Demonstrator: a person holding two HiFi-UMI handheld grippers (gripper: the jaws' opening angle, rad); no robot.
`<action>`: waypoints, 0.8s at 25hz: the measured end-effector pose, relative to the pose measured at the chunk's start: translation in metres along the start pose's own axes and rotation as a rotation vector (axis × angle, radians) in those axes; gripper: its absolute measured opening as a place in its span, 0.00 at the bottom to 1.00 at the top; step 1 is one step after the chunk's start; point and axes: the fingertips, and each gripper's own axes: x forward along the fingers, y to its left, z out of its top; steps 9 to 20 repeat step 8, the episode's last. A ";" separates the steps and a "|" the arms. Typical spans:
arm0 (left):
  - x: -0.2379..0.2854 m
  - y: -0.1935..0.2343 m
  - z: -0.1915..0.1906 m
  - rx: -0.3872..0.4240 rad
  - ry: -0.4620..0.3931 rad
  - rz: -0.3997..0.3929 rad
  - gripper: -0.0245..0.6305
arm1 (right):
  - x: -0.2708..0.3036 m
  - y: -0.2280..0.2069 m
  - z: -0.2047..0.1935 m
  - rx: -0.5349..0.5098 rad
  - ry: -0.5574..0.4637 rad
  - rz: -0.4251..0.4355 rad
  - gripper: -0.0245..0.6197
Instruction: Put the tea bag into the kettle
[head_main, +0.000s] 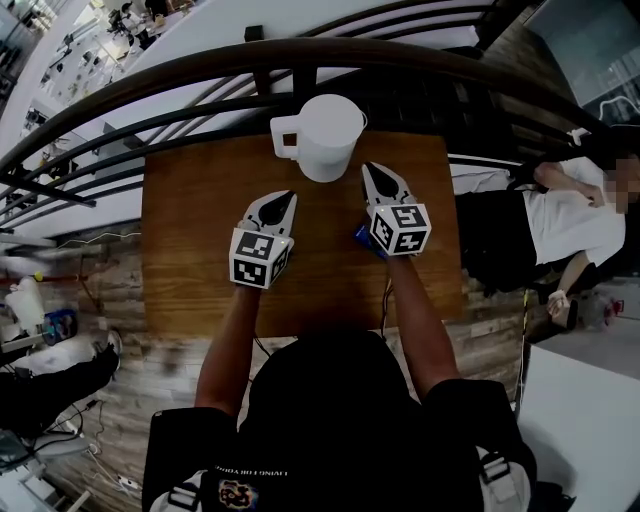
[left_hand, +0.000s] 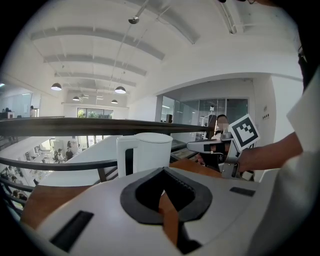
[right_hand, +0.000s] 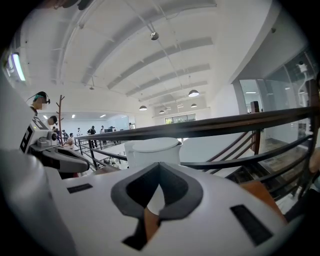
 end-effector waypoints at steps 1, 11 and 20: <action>0.000 0.000 0.000 0.001 0.000 0.000 0.04 | -0.001 0.001 0.000 -0.001 0.002 0.001 0.06; -0.004 0.000 0.002 0.002 -0.006 0.002 0.04 | -0.006 0.010 -0.003 -0.014 0.010 0.013 0.06; -0.004 0.000 0.002 0.002 -0.006 0.002 0.04 | -0.006 0.010 -0.003 -0.014 0.010 0.013 0.06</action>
